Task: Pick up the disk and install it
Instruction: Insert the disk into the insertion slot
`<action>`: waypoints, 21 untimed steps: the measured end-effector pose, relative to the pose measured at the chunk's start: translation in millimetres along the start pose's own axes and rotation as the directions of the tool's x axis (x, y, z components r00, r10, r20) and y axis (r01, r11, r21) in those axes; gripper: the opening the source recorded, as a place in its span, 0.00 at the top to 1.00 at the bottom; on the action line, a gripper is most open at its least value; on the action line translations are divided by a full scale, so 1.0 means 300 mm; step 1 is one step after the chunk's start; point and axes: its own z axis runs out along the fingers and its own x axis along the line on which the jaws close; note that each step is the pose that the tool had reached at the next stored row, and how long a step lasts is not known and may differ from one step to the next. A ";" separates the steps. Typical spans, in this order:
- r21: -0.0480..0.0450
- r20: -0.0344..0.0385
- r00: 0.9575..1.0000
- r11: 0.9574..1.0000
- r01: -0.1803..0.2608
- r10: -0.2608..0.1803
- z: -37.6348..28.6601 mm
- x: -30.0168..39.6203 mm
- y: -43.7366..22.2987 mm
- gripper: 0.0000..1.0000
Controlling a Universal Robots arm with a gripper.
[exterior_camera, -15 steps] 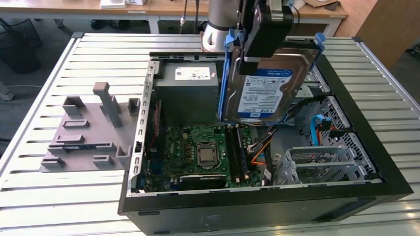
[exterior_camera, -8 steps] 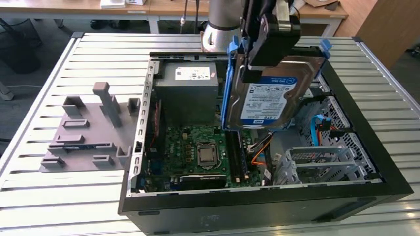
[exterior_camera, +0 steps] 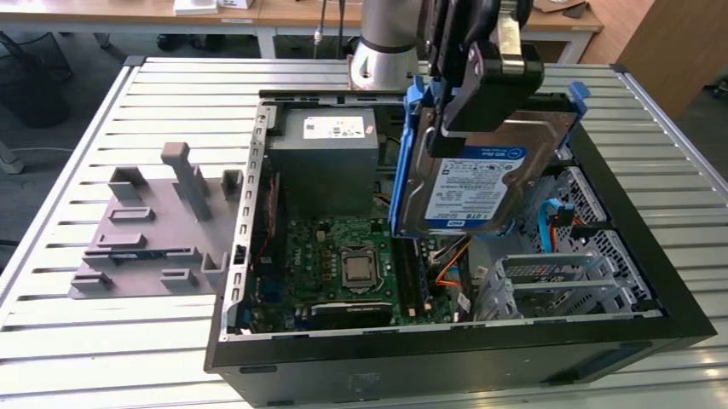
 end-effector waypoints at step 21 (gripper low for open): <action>0.000 -0.001 1.000 1.000 0.000 0.000 0.013 0.016 -0.084 0.64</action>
